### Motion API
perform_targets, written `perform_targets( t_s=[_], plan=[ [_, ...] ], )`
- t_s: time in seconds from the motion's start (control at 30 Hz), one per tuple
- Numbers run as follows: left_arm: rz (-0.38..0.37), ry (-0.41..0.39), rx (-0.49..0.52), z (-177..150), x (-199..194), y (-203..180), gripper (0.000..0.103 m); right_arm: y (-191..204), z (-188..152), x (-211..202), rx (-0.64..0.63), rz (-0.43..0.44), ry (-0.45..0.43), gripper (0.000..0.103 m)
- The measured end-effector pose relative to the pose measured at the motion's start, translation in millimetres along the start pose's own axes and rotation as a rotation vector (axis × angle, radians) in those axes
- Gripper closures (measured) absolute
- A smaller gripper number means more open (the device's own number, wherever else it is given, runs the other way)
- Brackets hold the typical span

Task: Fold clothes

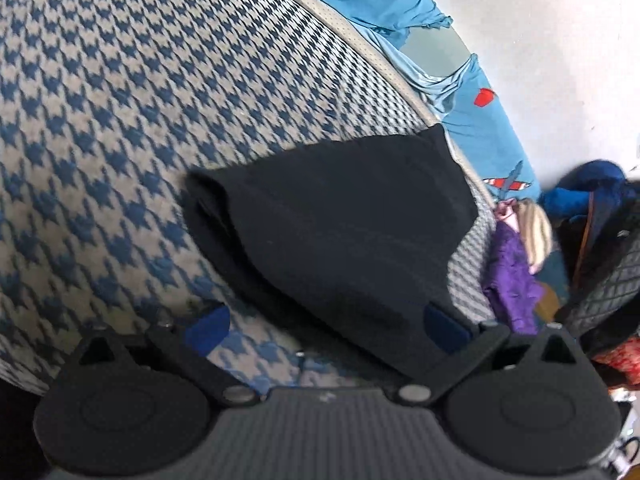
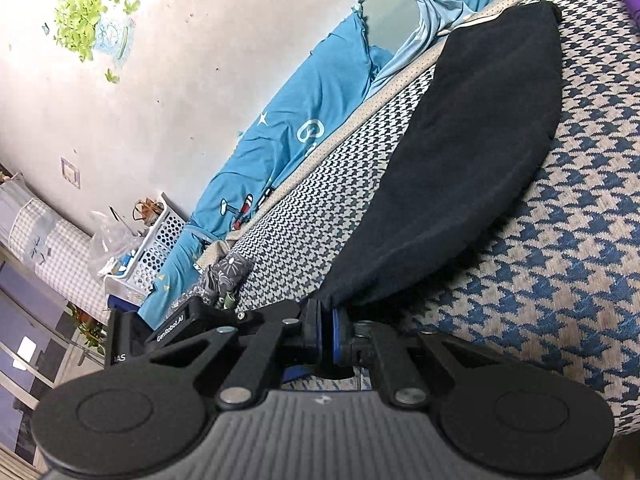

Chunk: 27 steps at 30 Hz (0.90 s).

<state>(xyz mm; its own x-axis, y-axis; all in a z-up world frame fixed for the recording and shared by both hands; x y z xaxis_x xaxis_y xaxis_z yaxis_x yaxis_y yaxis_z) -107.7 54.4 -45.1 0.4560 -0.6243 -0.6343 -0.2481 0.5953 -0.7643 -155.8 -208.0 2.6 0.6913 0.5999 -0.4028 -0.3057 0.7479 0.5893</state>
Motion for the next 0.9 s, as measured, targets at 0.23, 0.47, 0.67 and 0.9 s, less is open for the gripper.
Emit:
perform_targets(
  t_s=[0.23,0.47,0.67,0.9],
  plan=[
    [-0.036,-0.001,-0.040,-0.3,16.7,-8.0,0.000,-1.2,0.5,-6.7,0.011,0.005,-0.012,0.096],
    [-0.069,-0.043,-0.064,1.2,23.6,-12.0,0.004,-3.4,-1.6,-6.7,0.013,-0.008,0.004,0.096],
    [-0.025,-0.070,-0.052,5.9,25.5,-9.6,0.048,1.5,-11.6,3.2,-0.157,-0.145,0.135,0.092],
    [-0.021,-0.104,-0.012,9.0,17.4,-12.5,0.059,30.6,-20.2,0.9,-0.490,-0.232,0.152,0.073]
  ],
)
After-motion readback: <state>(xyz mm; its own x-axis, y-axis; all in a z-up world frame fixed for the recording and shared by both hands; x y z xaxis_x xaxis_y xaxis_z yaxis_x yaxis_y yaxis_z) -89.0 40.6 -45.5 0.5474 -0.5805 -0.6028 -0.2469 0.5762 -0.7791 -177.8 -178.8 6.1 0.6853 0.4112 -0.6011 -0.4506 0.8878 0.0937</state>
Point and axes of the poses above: each gripper's, at about its wrist camera, not at the fingertips, and x roughly the way its jaws point, y to its left, z to its top, the point moved 4 cm from there along x, roughly the way its jaws point, and after that the axes turned 15 degrees about -x, right-handed, at the moved point
